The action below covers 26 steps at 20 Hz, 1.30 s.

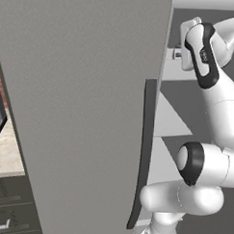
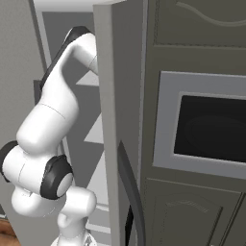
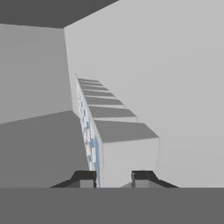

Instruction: Open the freezer door, pick up the ice cube tray from the freezer, and place it on the dining counter.

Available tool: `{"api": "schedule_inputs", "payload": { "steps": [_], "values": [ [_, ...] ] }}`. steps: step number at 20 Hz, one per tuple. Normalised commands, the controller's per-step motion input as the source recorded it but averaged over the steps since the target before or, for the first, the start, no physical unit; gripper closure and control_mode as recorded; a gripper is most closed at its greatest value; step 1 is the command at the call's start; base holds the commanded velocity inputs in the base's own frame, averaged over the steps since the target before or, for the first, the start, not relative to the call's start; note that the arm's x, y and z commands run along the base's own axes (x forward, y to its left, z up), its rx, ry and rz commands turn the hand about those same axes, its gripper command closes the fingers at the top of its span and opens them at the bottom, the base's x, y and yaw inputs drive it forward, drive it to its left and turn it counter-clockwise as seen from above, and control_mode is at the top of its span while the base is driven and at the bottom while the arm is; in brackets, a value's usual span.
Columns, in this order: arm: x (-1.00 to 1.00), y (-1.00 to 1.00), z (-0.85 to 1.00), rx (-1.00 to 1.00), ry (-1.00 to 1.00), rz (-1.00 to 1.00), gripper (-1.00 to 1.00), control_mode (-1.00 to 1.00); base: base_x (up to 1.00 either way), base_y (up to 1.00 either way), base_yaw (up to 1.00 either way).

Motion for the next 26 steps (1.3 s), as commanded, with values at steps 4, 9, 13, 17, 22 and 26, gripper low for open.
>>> {"api": "schedule_inputs", "payload": {
  "steps": [4,9,13,17,22,26],
  "values": [
    [-0.25,0.00,0.22,0.00,-0.01,-0.01,1.00,-1.00,0.00,0.00,0.00],
    [-0.36,0.00,0.21,0.00,-0.07,0.00,1.00,-1.00,0.00,0.00,0.00],
    [-0.45,0.00,0.18,0.00,-0.13,-0.02,1.00,-1.00,0.00,0.00,0.00],
    [-0.51,0.00,0.04,0.00,-0.15,-0.04,1.00,-1.00,0.00,0.00,0.00],
    [-0.51,0.00,0.00,0.00,-0.11,-0.05,1.00,-1.00,0.00,0.00,0.00],
    [-0.65,0.00,0.00,0.00,-0.10,-0.05,1.00,-1.00,0.00,0.00,0.00]
  ]
}}
